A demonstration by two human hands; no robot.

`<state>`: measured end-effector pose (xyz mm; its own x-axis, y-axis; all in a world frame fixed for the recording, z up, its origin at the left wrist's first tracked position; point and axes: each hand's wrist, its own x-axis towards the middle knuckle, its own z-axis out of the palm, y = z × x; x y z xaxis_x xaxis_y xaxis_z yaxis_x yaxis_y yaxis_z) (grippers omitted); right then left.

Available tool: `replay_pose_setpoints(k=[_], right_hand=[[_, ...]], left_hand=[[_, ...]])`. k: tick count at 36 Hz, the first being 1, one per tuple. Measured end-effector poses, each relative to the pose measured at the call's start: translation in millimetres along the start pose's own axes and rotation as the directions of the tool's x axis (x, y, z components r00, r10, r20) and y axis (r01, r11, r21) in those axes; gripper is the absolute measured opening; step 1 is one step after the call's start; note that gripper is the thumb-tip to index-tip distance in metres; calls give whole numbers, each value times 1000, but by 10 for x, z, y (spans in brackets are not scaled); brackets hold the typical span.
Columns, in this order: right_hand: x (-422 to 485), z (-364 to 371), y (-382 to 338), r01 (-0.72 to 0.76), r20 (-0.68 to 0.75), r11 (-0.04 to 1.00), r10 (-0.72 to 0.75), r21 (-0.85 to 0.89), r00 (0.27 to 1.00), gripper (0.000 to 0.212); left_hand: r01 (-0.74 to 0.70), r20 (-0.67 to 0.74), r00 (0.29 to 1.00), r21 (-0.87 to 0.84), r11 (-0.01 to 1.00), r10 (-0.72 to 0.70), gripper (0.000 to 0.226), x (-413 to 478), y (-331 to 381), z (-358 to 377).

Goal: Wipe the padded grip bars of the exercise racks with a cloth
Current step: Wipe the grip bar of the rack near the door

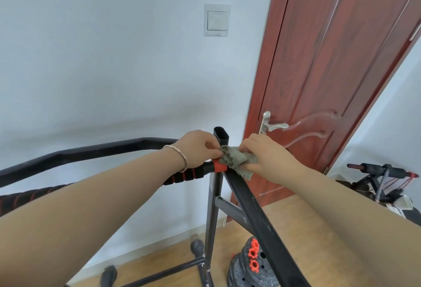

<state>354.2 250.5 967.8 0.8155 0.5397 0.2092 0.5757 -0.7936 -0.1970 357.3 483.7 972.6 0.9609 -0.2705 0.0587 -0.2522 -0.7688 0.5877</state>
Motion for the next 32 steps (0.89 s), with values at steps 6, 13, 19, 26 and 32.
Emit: replay_pose_setpoints(k=[6,13,19,26,32], right_hand=[[36,-158,-93,-82,-14,912,95,402,995,16],[203,-221,-342,-23,67,863,-12,504,998,8],[295,-141,-512,39,92,859,-100,510,991,19],[343,22,-561,166,139,951,-207,261,968,30],[267,96,-519,253,65,965,-257,65,964,52]], left_hand=[[14,5,1000,53,999,-14,10,-98,-137,-343],[23,49,998,118,993,-29,13,-341,-291,-719],[-14,-23,999,351,936,24,16,-508,-393,-727],[25,-116,993,203,979,-2,28,-562,-353,-507],[75,48,995,209,975,-87,31,-452,-289,-407]])
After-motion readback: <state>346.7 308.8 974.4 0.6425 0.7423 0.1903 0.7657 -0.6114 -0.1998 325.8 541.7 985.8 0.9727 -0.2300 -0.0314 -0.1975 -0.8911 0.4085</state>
